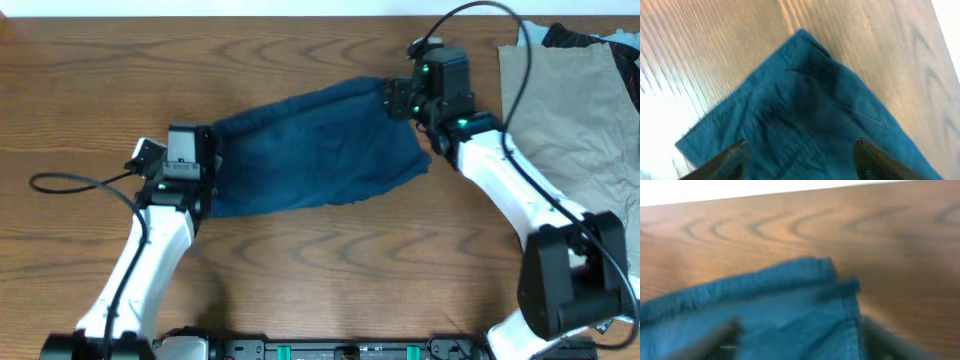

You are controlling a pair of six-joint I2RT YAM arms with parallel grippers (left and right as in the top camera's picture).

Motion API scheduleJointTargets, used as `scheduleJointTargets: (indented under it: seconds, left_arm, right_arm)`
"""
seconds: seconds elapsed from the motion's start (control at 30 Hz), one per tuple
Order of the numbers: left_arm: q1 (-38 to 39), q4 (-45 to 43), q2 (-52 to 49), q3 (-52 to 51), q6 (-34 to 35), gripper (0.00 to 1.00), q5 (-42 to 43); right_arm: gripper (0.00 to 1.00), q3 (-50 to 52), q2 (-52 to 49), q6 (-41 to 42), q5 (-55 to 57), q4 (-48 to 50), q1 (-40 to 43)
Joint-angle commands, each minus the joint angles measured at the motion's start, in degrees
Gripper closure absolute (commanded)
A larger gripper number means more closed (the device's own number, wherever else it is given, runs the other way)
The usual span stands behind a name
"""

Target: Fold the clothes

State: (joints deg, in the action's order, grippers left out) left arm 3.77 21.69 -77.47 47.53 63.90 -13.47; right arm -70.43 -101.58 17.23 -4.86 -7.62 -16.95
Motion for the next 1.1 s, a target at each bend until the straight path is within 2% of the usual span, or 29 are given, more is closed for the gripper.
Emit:
scheduleJointTargets:
  seconds: [0.0, 0.17, 0.43, 0.63, 0.73, 0.87, 1.07]
  left_arm:
    - [-3.52, -0.59, -1.25, 0.28, -1.29, 0.29, 2.05]
    - [-7.45, 0.07, -1.29, 0.28, -6.78, 0.29, 6.86]
    - [-7.96, 1.60, -1.64, 0.22, -11.41, 0.28, 6.86]
    - [-7.93, -1.16, -3.80, 0.22, -16.98, 0.28, 6.86]
    - [-7.96, -1.20, -7.06, 0.22, -18.05, 0.28, 6.88]
    - [-7.96, -1.16, -12.17, 0.22, -18.97, 0.28, 8.83]
    - [-7.93, -0.74, -16.17, 0.22, -19.34, 0.27, 11.63]
  right_arm:
    - [0.01, -1.18, -0.79, -0.81, 1.46, -2.21, -1.07]
    - [0.01, -1.18, -0.76, -1.03, 1.99, -8.35, -1.01]
    - [0.01, -1.07, -0.76, -1.03, 1.97, -18.14, -1.09]
    - [0.07, -1.03, -0.76, -1.03, 0.31, -23.10, -1.14]
    - [0.14, -0.90, -1.11, -1.05, 0.33, -24.06, -1.14]
    - [0.34, -0.81, -2.82, -1.05, 0.33, -24.68, -1.11]
    - [0.57, -0.79, -6.88, -1.68, 0.59, -27.36, -1.11]
